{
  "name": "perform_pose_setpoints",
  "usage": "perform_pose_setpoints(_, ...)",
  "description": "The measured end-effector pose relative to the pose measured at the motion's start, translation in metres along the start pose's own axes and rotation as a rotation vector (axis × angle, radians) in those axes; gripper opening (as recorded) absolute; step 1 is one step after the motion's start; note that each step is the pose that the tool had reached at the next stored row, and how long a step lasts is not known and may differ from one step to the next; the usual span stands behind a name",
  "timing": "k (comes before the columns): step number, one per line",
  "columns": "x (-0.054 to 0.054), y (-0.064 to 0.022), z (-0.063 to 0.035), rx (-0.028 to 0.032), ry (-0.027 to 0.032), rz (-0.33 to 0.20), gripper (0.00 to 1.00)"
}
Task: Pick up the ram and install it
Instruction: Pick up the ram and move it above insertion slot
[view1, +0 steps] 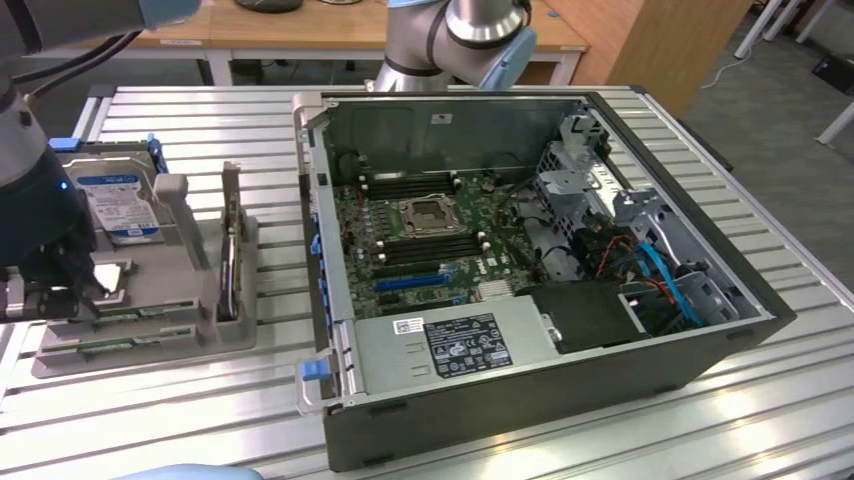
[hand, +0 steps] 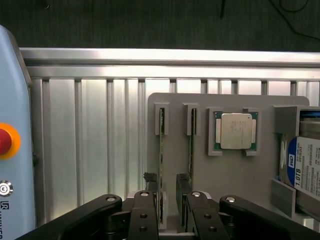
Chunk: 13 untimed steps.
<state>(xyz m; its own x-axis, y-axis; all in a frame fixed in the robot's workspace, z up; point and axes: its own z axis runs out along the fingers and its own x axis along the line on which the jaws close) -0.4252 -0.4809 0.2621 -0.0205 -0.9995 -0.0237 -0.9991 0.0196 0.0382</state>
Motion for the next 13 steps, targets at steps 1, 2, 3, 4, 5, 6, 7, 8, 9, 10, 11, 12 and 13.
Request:
perform_pose_setpoints(1,0.000,-0.0001,0.0018,0.0002,0.0000,0.000,0.30)
perform_pose_setpoints(2,0.000,-0.0002,0.0036,0.0006,-0.0001,0.000,0.30)
perform_pose_setpoints(3,0.000,-0.0002,0.0054,0.0007,0.0000,0.000,0.30)
perform_pose_setpoints(4,0.000,-0.0003,0.0072,0.0008,0.0001,0.000,0.30)
perform_pose_setpoints(5,0.000,-0.0003,0.0090,0.0011,0.0000,0.000,0.30)
perform_pose_setpoints(6,0.000,-0.0004,0.0109,0.0012,0.0000,0.000,0.30)
perform_pose_setpoints(7,0.000,-0.0005,0.0128,0.0015,-0.0001,0.000,0.30)
perform_pose_setpoints(8,0.000,-0.0005,0.0145,0.0016,0.0000,0.000,0.30)
perform_pose_setpoints(9,0.000,-0.0006,0.0163,0.0018,0.0000,0.000,0.30)
perform_pose_setpoints(10,0.000,-0.0007,0.0182,0.0021,-0.0001,0.000,0.30)
perform_pose_setpoints(11,0.000,-0.0007,0.0199,0.0022,0.0000,0.000,0.30)
perform_pose_setpoints(12,0.001,-0.0008,0.0217,0.0025,0.0000,0.000,0.30)
perform_pose_setpoints(13,0.001,-0.0009,0.0236,0.0027,0.0000,0.000,0.30)
